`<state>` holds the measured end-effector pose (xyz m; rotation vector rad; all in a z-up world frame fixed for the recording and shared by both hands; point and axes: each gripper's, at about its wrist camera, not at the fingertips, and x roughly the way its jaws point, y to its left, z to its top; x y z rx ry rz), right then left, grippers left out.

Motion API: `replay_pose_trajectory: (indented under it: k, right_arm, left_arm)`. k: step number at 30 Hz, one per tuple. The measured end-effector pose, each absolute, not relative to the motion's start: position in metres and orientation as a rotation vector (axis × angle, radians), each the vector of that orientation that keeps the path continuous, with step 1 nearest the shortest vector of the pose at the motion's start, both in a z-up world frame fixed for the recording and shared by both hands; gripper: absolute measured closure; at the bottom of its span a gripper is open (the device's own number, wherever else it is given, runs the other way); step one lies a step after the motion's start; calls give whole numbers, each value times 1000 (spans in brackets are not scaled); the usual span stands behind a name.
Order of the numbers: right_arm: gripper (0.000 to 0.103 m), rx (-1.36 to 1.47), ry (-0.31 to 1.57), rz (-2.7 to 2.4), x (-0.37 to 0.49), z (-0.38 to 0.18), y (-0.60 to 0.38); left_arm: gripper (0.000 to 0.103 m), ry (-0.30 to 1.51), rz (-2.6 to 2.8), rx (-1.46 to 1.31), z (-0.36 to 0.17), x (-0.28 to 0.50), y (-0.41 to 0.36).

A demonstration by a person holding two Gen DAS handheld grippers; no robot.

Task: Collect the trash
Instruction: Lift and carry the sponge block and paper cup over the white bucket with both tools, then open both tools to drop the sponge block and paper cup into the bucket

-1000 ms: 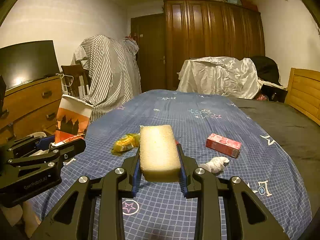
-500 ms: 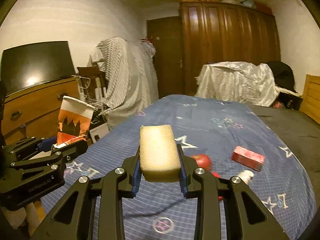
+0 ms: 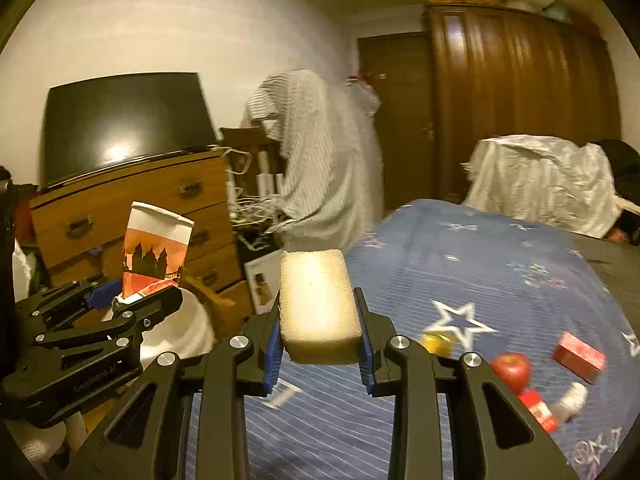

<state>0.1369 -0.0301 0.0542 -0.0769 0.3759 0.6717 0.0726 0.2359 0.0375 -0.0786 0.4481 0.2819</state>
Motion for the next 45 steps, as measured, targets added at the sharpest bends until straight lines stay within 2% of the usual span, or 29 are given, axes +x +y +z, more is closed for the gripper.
replay_pose_trajectory:
  k: [11, 18, 30, 37, 45]
  right_arm:
    - [71, -152, 421, 855, 135, 77, 119]
    - [71, -226, 530, 976, 150, 74, 221]
    - [71, -371, 848, 1102, 196, 5, 357]
    - [71, -439, 952, 1112, 212, -40, 386]
    - [71, -431, 970, 1106, 230, -51, 381]
  left_arm:
    - [58, 480, 443, -137, 47, 45, 336]
    - [58, 552, 499, -198, 32, 40, 394]
    - [58, 720, 513, -311, -18, 56, 468]
    - [58, 804, 514, -366, -52, 56, 501]
    - [58, 838, 540, -389, -72, 48, 524]
